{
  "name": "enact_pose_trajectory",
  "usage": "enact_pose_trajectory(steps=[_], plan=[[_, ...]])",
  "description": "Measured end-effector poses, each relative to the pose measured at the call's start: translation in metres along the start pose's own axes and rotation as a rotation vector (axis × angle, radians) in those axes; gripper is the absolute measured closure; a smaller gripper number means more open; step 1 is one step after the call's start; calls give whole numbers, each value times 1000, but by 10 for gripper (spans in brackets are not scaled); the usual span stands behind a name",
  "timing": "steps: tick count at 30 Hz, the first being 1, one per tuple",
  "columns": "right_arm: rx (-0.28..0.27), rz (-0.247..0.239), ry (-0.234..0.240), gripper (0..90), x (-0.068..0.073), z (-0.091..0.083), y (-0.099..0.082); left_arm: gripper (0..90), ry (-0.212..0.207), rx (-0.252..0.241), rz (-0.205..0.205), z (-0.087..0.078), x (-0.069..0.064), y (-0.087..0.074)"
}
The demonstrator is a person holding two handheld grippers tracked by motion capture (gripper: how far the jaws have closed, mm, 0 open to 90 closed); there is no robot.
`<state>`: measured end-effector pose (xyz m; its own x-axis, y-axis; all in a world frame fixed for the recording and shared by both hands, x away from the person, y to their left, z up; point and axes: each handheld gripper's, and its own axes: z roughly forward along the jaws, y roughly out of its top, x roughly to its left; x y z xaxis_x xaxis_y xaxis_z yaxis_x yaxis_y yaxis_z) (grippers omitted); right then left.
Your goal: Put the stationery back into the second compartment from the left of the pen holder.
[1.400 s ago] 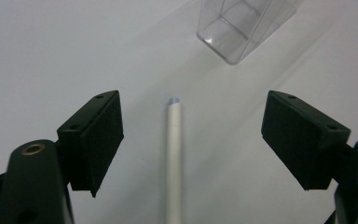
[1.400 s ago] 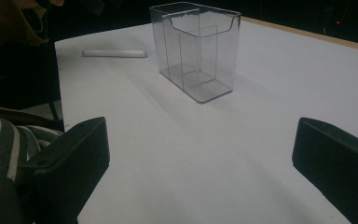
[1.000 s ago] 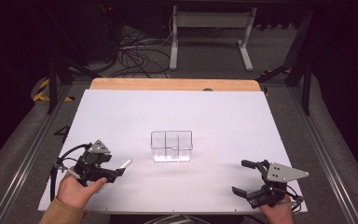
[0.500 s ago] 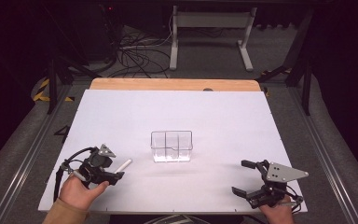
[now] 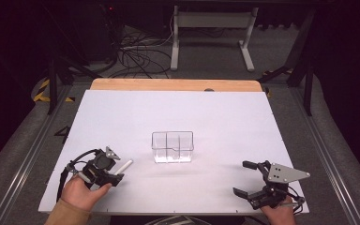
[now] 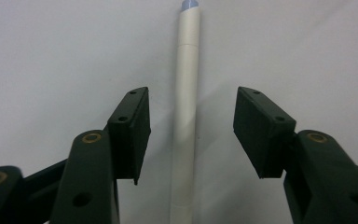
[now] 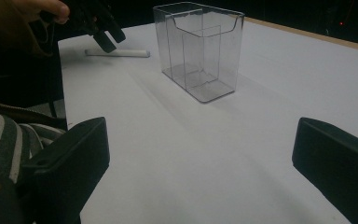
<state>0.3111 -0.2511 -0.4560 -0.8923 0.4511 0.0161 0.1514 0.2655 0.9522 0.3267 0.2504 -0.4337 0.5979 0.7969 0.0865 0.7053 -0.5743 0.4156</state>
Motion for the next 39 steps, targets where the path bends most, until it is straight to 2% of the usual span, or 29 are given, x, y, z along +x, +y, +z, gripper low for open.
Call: enact_pose_trajectory(steps=[7, 18, 23, 27, 39], plan=[[-1, 4, 5, 46, 0, 0, 0, 555, 3, 24, -10, 3, 0, 1], [-2, 0, 5, 46, 0, 0, 0, 673, 10, 86, 5, 13, -1, 3], [0, -1, 8, 46, 0, 0, 0, 712, -11, 89, 6, 13, 0, 3], [0, 1, 10, 46, 0, 0, 0, 779, -30, 93, 21, 14, 0, 3], [-1, -2, 9, 46, 0, 0, 0, 786, -30, 101, 32, 13, 0, 5]])
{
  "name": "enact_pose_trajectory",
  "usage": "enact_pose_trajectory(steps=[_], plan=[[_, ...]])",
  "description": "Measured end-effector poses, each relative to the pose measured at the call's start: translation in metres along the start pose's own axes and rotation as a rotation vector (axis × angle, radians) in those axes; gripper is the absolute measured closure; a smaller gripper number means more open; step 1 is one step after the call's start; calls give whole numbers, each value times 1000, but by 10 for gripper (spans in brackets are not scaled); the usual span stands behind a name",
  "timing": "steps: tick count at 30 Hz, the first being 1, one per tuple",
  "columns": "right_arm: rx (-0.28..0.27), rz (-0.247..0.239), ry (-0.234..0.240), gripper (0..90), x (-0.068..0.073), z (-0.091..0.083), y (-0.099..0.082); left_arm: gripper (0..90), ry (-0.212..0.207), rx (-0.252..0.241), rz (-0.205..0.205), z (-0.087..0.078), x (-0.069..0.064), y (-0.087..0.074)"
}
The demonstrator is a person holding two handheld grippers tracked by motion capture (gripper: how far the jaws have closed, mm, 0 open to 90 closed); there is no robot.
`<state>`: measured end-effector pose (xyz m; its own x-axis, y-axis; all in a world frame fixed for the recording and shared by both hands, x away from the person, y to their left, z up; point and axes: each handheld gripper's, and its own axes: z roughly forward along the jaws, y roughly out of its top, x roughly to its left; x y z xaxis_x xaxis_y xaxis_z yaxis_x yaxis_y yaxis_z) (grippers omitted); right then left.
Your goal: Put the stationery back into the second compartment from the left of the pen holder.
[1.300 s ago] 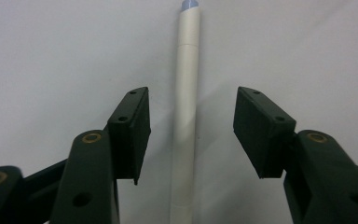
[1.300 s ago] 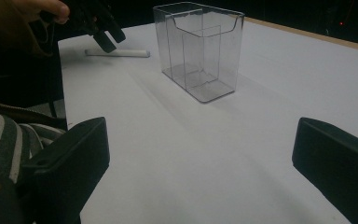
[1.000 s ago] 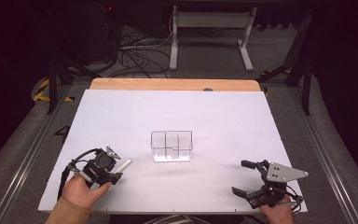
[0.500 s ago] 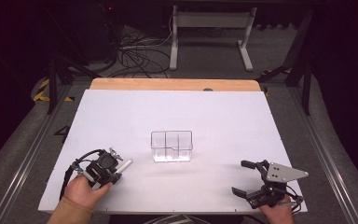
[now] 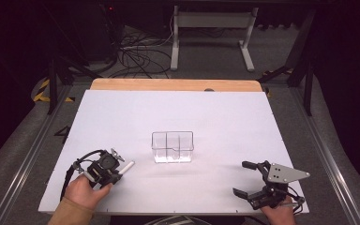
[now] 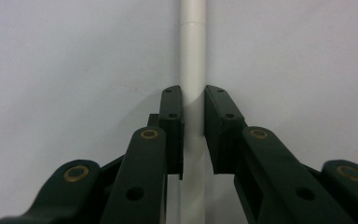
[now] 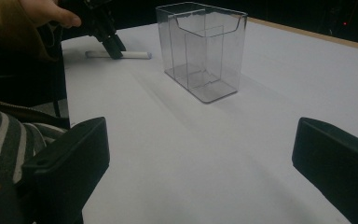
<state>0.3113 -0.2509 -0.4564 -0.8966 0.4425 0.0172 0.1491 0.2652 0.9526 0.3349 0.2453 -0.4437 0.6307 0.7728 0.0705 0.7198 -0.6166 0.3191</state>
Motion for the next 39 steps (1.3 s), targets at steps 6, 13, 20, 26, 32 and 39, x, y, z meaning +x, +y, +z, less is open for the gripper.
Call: enact_pose_trajectory(steps=[6, 13, 20, 26, 32, 39], plan=[[1, -2, -1, 46, 0, 0, 0, 786, 17, -47, -10, -5, 0, -1], [0, -2, -2, 46, 0, 0, 0, 786, 12, -143, -2, -18, 2, -3], [1, -1, -5, 46, 0, -1, 0, 786, -30, -267, -10, -30, 8, -8], [1, -1, -5, 46, 0, 0, 0, 786, -42, -372, -2, -36, 7, -10], [1, -6, -6, 46, 0, 0, 0, 785, -78, -471, -30, -44, 12, -15], [3, -2, -4, 46, 0, 0, 0, 786, -96, -600, -16, -53, 12, -18]])
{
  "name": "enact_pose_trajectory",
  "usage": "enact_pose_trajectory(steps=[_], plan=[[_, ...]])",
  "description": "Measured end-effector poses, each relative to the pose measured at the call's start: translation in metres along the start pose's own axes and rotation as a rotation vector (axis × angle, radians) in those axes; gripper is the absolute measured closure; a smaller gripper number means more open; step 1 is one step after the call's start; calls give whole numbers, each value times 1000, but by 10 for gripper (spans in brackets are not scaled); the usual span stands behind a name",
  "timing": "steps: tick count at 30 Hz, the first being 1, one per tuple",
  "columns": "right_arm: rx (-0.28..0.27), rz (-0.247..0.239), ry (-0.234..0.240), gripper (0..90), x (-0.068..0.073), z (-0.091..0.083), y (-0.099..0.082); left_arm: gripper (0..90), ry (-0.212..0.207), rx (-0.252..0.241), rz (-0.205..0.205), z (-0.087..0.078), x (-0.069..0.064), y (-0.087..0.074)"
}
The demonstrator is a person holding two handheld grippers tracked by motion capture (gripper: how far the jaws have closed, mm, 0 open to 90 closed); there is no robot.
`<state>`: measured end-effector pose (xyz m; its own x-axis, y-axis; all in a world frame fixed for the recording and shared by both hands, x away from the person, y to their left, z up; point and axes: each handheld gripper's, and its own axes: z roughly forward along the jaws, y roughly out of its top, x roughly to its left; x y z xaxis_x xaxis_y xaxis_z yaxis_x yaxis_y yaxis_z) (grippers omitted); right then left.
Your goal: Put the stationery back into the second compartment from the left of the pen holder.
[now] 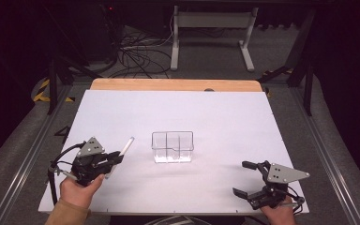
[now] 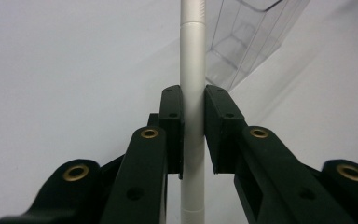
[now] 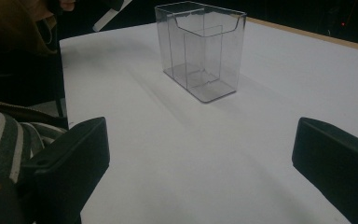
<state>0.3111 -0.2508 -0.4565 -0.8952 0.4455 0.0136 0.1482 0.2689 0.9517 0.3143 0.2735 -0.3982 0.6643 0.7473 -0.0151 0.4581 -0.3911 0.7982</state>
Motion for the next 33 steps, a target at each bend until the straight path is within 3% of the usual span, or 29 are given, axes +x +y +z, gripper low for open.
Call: enact_pose_trajectory(steps=[5, 13, 18, 25, 33], plan=[[0, -1, 1, 46, 0, 0, 0, 785, -15, -72, 1, -5, -3, 3], [-1, 0, 2, 46, 0, 0, 0, 785, -85, -186, -28, -8, 0, 2], [-1, -3, 2, 46, 0, 0, 0, 785, -81, -251, -14, -12, -1, 2], [0, -3, 3, 46, 0, 0, 0, 785, -105, -310, -26, -13, -2, 4], [-2, 0, 3, 46, 0, 0, 0, 785, -129, -347, 0, -12, -7, 17]])
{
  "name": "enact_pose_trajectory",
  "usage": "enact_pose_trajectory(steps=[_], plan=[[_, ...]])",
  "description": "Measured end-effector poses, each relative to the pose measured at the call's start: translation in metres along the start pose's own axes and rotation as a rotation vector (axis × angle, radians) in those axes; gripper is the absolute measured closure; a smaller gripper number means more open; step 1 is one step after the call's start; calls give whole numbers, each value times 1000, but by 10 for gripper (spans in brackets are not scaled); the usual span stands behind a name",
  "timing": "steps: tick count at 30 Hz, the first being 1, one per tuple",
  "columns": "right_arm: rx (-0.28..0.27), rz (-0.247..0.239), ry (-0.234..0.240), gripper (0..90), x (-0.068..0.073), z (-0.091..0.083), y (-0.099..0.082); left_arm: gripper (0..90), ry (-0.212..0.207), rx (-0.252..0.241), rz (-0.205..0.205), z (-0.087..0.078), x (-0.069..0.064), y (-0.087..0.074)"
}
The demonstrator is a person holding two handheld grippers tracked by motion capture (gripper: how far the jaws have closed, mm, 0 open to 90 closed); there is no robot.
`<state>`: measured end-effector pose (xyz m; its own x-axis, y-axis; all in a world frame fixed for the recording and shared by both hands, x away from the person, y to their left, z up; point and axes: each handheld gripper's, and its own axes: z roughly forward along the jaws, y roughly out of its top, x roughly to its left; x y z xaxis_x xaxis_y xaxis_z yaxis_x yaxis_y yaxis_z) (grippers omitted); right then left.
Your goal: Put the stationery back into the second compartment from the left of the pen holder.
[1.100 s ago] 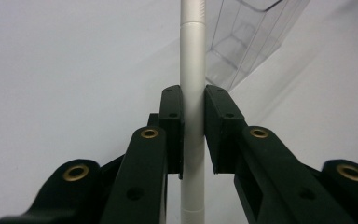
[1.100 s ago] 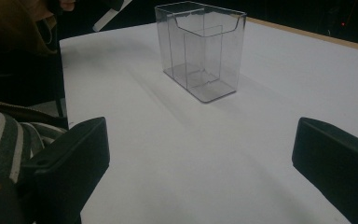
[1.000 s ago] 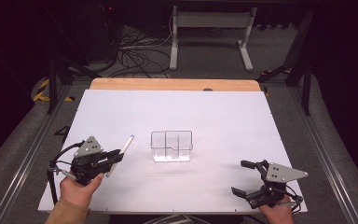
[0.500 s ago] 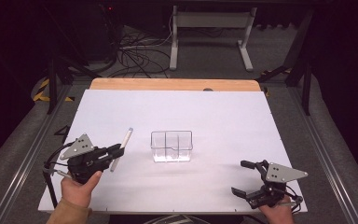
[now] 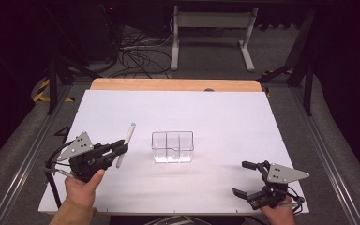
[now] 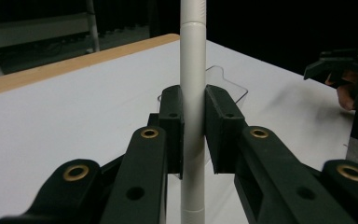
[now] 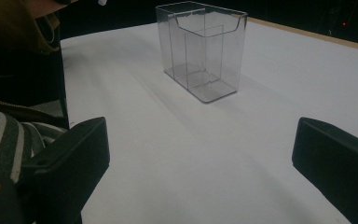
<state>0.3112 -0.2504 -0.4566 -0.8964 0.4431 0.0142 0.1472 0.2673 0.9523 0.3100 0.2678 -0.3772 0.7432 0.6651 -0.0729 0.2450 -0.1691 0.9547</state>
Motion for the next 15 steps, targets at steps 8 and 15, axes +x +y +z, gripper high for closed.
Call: enact_pose_trajectory(steps=[8, 15], plan=[[0, 3, 1, 46, 0, 0, 0, 785, -23, -31, 29, 11, -8, 16], [0, 3, 2, 46, 0, 0, 0, 785, -44, -49, 53, 22, -14, 29]])
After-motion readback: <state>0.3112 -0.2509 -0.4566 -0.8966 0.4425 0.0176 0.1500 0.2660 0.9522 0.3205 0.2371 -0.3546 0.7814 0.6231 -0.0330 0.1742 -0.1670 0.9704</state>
